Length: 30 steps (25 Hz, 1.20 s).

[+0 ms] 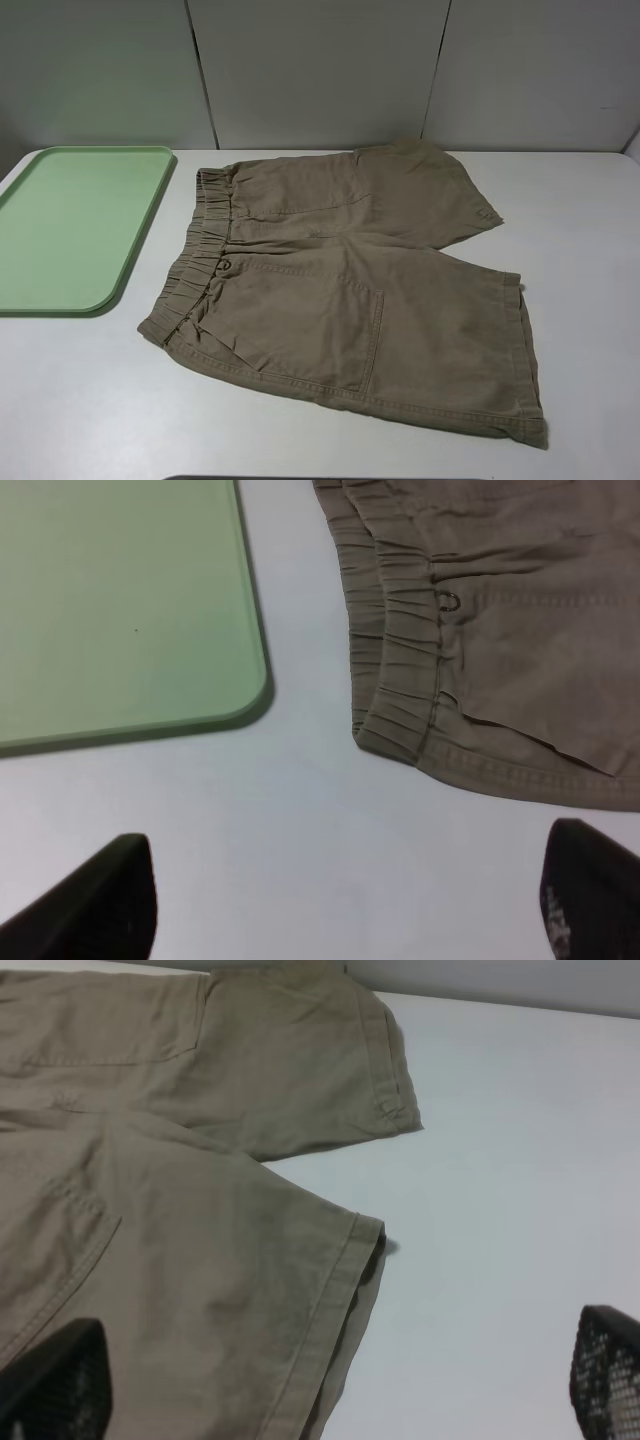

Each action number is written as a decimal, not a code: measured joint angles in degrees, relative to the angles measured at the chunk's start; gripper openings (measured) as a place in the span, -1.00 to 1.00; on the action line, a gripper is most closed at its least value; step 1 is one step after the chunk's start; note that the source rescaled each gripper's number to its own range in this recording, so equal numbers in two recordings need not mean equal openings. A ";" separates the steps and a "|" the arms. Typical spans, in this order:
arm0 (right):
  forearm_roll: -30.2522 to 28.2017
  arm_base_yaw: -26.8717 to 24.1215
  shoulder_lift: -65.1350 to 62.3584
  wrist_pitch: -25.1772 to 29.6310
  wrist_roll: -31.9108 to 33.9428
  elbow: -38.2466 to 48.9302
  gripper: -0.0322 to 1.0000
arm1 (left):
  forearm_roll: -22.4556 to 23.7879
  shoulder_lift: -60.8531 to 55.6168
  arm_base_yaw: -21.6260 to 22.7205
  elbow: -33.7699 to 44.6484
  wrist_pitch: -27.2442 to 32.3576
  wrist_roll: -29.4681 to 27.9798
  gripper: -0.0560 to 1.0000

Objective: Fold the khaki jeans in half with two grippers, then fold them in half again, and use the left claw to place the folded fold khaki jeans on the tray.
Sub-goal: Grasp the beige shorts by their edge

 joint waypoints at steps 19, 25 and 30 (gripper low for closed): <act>0.00 0.00 0.00 0.00 0.00 0.00 1.00 | 0.00 0.00 0.00 0.00 0.00 0.00 0.52; 0.00 0.00 0.00 0.00 0.00 0.00 1.00 | 0.00 0.00 0.00 0.00 0.00 0.00 0.52; 0.00 0.00 0.00 0.00 0.00 0.00 1.00 | 0.00 0.00 -0.47 0.00 0.00 0.00 0.52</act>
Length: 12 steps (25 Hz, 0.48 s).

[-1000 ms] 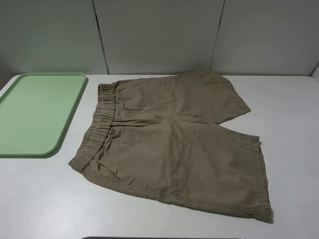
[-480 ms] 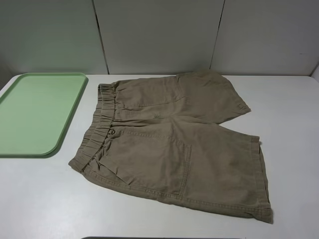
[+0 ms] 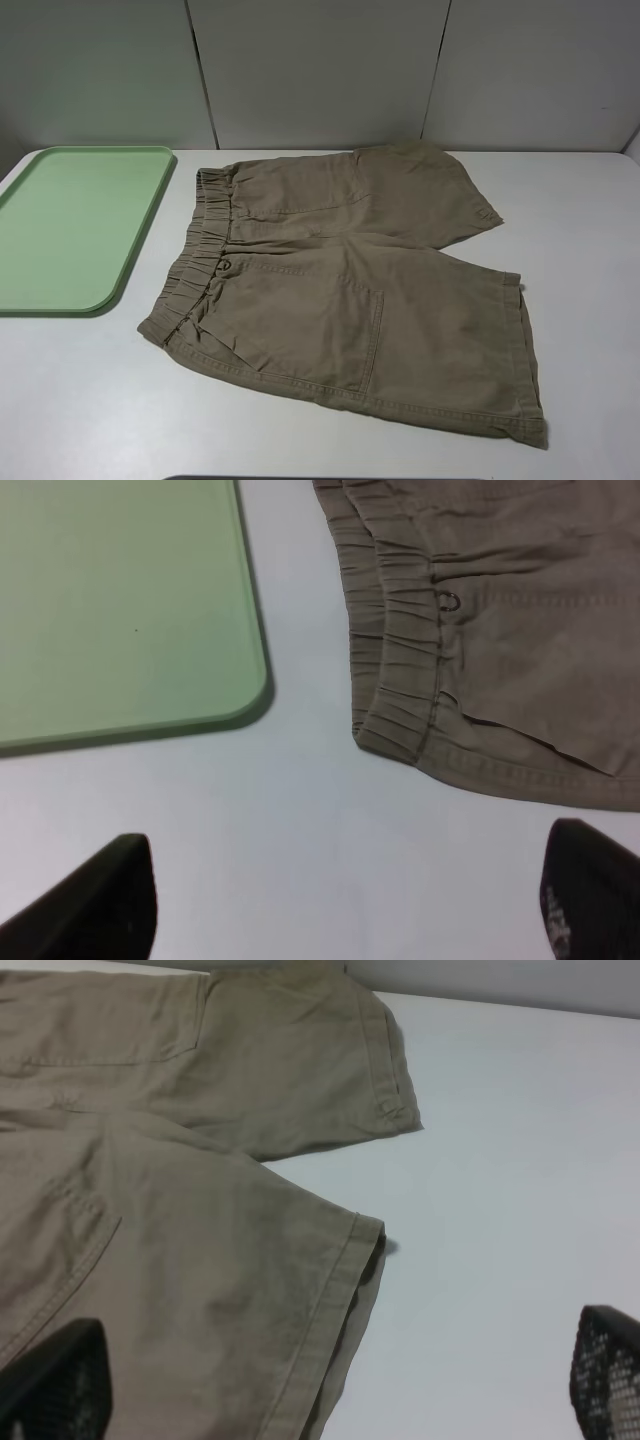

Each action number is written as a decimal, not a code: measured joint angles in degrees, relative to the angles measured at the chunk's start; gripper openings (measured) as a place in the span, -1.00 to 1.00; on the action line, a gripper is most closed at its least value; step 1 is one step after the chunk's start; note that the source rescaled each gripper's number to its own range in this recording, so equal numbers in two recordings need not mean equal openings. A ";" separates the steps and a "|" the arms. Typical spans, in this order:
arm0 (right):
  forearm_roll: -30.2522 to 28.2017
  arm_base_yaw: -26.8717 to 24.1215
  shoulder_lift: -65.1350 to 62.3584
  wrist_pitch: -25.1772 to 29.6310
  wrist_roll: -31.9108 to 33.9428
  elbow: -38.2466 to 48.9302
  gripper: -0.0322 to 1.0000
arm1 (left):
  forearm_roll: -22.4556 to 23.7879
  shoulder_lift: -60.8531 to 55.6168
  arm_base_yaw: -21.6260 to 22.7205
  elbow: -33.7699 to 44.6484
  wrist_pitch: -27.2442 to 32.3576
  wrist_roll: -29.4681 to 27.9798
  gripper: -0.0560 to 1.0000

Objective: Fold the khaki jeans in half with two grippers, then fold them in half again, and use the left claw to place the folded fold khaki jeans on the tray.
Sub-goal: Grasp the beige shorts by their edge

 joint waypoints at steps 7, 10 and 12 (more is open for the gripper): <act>0.00 0.00 0.00 0.00 0.00 0.00 1.00 | -0.01 0.00 -0.70 0.00 0.00 0.00 0.52; 0.00 0.00 0.00 0.00 0.00 0.00 1.00 | -0.01 0.00 -0.70 0.00 0.00 0.00 0.52; 0.00 0.00 0.00 0.00 0.00 0.00 1.00 | -0.01 0.00 -0.70 0.00 0.00 0.00 0.52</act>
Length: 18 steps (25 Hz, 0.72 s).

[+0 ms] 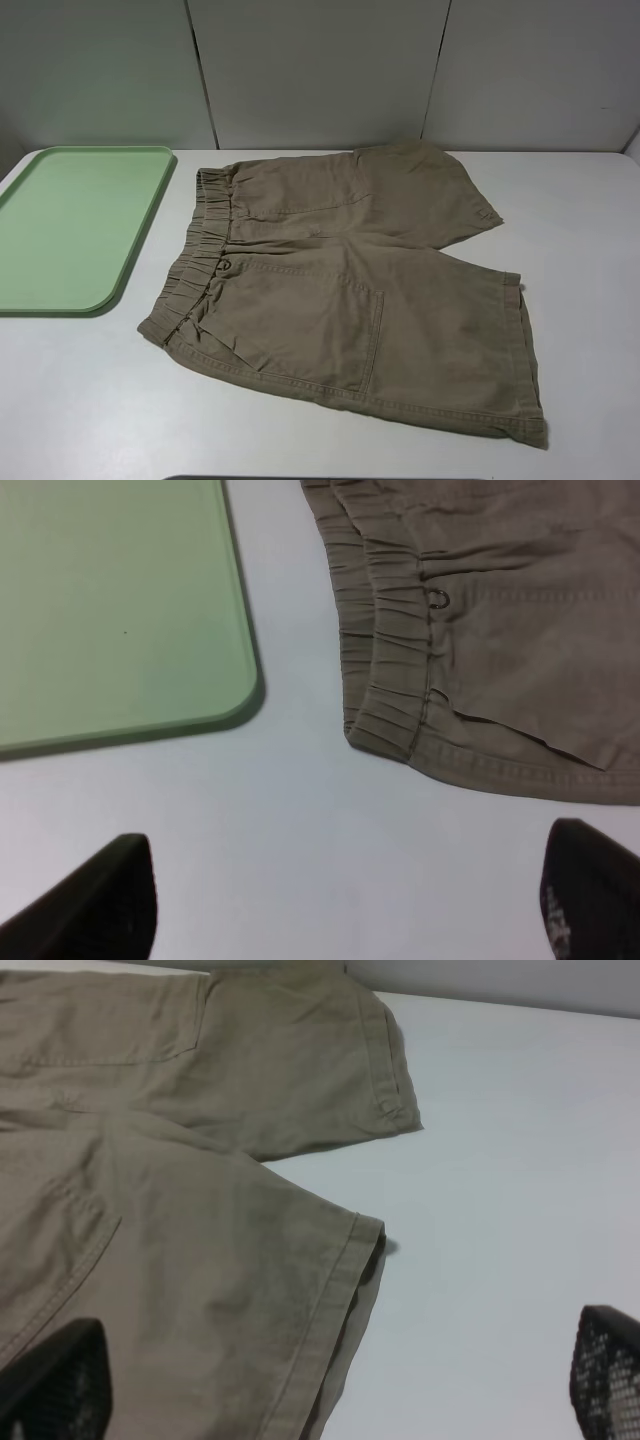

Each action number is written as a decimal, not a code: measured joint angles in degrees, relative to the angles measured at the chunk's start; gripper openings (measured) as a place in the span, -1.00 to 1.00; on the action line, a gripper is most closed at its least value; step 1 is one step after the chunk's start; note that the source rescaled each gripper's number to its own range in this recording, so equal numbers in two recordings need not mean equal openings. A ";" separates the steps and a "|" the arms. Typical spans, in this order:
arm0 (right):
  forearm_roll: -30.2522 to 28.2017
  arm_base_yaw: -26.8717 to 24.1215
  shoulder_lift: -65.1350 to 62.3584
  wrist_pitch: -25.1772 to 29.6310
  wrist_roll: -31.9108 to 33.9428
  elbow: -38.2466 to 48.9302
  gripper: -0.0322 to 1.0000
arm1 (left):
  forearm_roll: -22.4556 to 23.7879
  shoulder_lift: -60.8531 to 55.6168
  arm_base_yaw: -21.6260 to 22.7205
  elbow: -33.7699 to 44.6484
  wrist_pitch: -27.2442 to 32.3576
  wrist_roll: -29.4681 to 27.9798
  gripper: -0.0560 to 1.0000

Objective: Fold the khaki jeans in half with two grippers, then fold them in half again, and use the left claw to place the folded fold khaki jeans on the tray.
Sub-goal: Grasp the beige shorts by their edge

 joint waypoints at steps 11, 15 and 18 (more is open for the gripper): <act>0.07 0.00 0.00 0.00 0.00 0.00 1.00 | 0.00 0.00 0.00 0.00 0.00 0.00 0.52; 1.10 0.00 0.00 0.00 0.50 0.00 1.00 | 0.00 0.00 -0.16 0.00 0.00 0.00 0.52; 2.31 0.00 0.00 0.00 0.85 0.00 1.00 | 0.00 0.00 -1.20 0.00 0.00 0.41 0.52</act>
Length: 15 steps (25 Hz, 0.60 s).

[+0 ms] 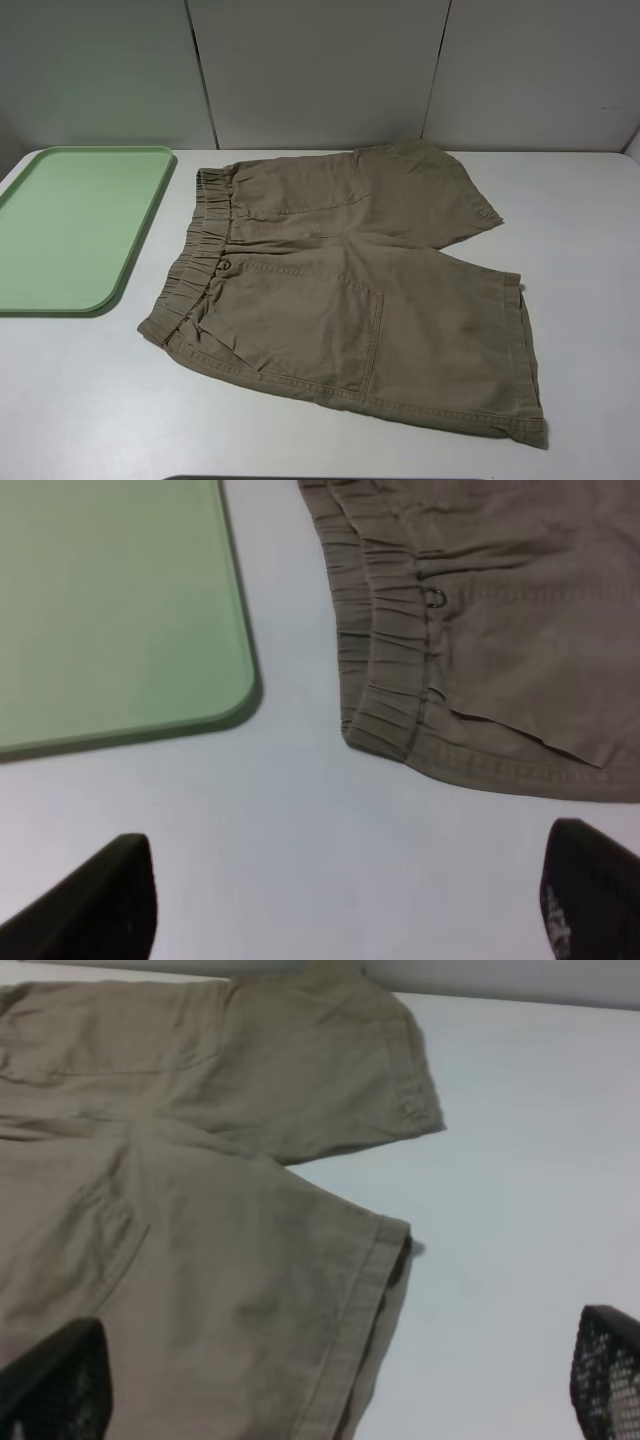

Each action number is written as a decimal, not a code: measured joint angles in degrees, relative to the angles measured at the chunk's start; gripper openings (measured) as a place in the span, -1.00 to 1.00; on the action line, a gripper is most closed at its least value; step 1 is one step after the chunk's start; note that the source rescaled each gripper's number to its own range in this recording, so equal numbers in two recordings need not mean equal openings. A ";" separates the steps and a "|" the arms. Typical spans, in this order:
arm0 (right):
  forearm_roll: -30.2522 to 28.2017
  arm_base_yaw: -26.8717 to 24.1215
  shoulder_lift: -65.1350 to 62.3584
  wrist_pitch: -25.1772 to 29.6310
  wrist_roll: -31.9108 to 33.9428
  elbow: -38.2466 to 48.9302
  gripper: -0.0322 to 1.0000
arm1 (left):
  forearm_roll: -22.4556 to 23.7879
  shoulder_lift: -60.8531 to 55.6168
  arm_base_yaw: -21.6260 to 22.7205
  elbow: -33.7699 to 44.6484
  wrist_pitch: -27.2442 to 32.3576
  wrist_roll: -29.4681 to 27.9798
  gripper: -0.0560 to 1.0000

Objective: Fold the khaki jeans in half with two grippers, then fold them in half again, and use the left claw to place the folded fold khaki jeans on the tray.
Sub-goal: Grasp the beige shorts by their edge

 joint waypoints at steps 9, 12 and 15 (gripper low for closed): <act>4.94 4.49 4.49 0.13 -12.93 -2.07 1.00 | -0.23 1.47 -4.88 -2.77 -0.26 11.36 0.52; 5.19 7.49 8.99 0.23 -17.40 -4.05 1.00 | -0.23 5.42 -7.44 -3.73 -0.40 15.91 0.52; 5.19 10.19 14.07 0.48 -20.25 -5.30 1.00 | -0.23 10.56 -9.92 -4.51 -0.47 20.38 0.52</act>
